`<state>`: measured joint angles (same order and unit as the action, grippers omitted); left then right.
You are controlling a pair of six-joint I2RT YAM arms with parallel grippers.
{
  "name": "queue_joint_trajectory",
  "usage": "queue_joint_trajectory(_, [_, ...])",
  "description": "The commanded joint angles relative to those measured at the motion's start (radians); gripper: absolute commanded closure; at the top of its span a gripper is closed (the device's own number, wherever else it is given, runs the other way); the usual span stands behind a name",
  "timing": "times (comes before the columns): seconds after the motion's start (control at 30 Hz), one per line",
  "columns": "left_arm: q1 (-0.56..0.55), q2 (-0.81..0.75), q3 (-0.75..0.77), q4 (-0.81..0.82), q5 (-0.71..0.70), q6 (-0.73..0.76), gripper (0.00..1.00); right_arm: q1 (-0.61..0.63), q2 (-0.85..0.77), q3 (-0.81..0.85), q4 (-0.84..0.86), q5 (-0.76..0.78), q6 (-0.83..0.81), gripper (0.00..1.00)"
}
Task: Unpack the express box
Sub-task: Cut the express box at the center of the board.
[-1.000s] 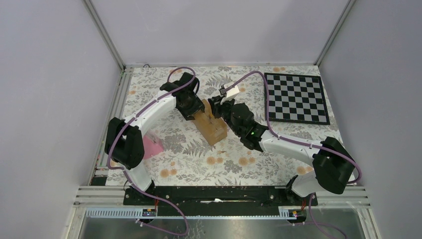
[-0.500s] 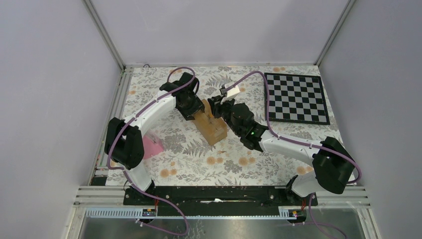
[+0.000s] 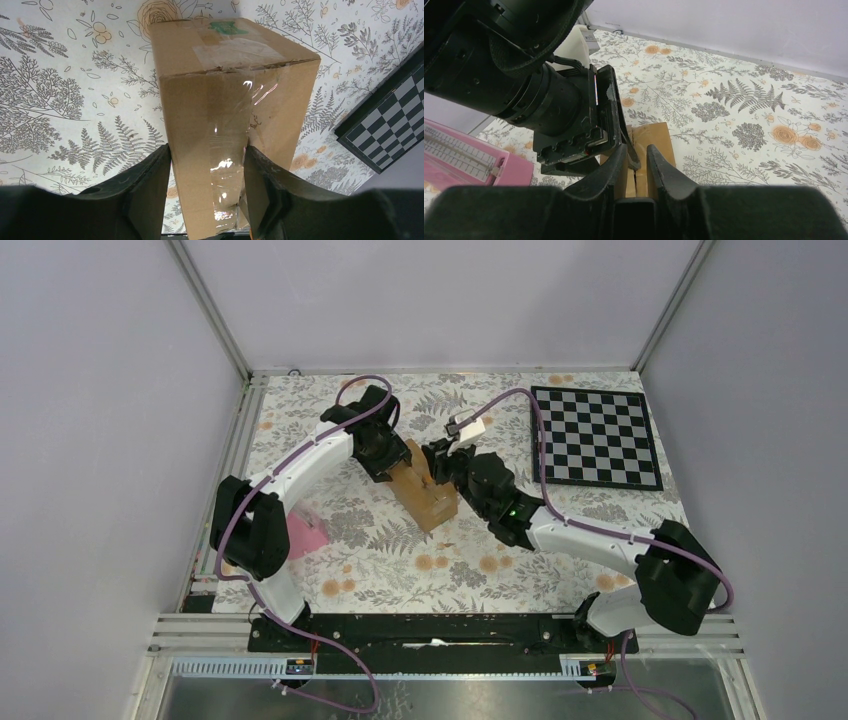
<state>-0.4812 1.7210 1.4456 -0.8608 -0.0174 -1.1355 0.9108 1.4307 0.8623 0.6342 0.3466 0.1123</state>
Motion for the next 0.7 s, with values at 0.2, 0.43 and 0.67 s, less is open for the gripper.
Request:
queue_joint_trajectory(0.2, [0.017, -0.012, -0.013, -0.020, 0.005, -0.060, 0.89, 0.016, -0.159, -0.053, -0.063, -0.013, 0.033, 1.00])
queue_joint_trajectory(0.43, [0.020, 0.003, 0.005, -0.039, 0.013, -0.084, 0.91, 0.023, -0.210, -0.079, -0.113, -0.026, 0.052, 1.00])
queue_joint_trajectory(0.67, [0.020, 0.004, 0.012, -0.040, 0.013, -0.083, 0.92, 0.029, -0.222, -0.106, -0.096, -0.005, 0.050, 1.00])
